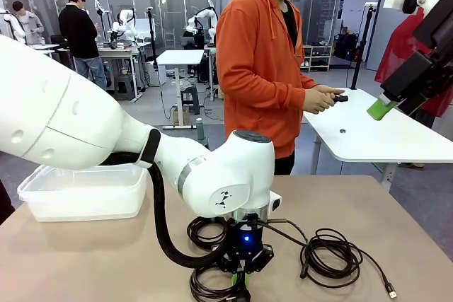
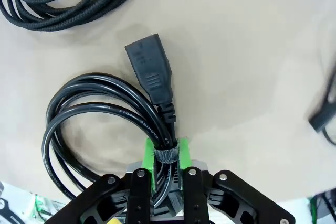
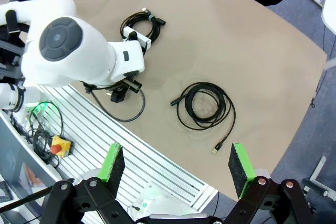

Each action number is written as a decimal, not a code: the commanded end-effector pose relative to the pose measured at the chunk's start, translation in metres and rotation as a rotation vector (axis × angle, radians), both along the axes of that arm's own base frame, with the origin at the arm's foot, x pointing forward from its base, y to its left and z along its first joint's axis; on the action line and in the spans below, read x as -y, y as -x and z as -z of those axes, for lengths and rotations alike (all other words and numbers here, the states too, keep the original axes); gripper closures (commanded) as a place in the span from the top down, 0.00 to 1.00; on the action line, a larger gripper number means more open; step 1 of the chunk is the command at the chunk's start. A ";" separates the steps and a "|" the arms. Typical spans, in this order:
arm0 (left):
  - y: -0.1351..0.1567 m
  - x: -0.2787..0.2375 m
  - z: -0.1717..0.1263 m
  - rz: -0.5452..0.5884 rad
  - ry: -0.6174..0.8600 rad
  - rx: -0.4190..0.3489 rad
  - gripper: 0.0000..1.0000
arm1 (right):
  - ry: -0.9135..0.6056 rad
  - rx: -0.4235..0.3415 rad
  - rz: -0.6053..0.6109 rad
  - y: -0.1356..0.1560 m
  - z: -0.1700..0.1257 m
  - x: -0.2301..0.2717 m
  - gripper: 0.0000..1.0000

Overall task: Organize and store the cables.
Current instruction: Place the Power Cable into the Organizing box.

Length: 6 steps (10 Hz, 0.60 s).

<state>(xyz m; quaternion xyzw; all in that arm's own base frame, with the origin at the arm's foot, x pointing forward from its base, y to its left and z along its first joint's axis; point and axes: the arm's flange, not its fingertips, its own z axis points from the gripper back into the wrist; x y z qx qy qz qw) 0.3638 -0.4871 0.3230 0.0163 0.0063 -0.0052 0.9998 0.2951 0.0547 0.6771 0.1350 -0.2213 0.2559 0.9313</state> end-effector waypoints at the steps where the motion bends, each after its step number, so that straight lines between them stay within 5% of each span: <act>1: 0.041 -0.018 -0.051 0.078 -0.019 0.055 0.00 | -0.011 0.007 -0.004 -0.002 0.000 0.000 1.00; 6: 0.081 -0.023 -0.132 0.115 -0.031 0.076 0.00 | -0.011 0.007 -0.004 -0.002 0.000 0.000 1.00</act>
